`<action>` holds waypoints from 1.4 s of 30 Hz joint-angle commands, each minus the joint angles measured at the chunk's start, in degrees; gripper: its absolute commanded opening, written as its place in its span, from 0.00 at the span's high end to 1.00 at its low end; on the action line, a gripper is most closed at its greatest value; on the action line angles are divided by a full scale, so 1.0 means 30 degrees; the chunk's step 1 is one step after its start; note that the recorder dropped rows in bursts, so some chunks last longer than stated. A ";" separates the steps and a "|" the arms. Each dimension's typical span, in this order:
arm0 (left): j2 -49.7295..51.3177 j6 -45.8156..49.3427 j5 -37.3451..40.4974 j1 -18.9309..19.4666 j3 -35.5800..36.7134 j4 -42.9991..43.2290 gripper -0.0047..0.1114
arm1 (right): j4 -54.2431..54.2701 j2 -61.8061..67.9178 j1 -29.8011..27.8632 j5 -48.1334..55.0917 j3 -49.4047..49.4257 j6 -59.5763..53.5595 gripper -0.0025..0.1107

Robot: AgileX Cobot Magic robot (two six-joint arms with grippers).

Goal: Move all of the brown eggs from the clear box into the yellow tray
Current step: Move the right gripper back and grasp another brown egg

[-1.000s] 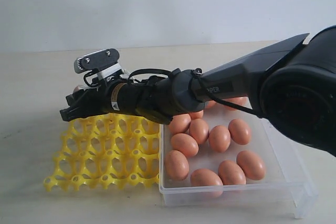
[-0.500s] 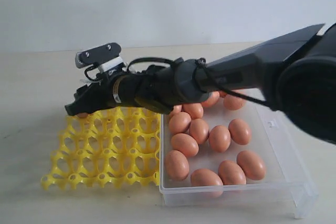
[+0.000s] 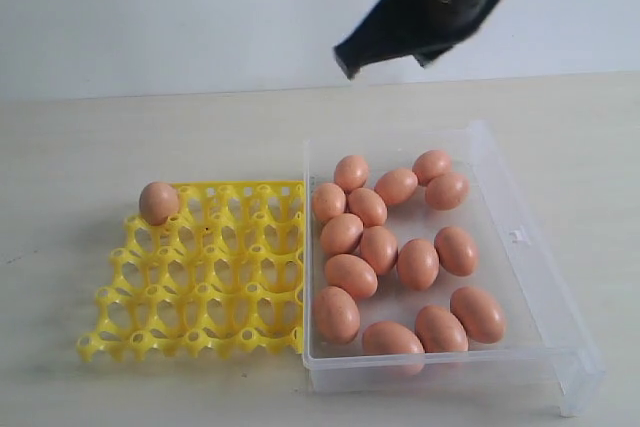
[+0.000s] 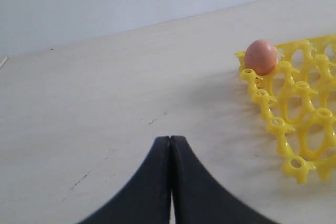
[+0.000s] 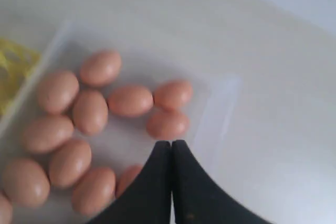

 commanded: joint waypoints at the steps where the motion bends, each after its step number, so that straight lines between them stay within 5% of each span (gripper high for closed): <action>1: -0.0107 0.0035 -0.0142 -0.0026 -0.0068 0.0011 0.96 | 0.3727 0.0455 -0.1163 0.2717 0.0009 -0.2191 0.97; 13: -0.0107 0.0035 -0.0142 -0.0026 -0.0068 0.0011 0.96 | 0.5291 0.3866 -0.3145 0.2717 0.2630 -0.0942 0.41; 31: -0.0107 0.0035 -0.0142 -0.0026 -0.0068 0.0011 0.96 | 0.4675 0.5875 -0.3434 -0.3280 0.4222 0.0943 0.41; 42: -0.0107 0.0035 -0.0142 -0.0026 -0.0068 0.0011 0.96 | 0.5098 0.6696 -0.3777 -0.3990 0.4222 0.1545 0.44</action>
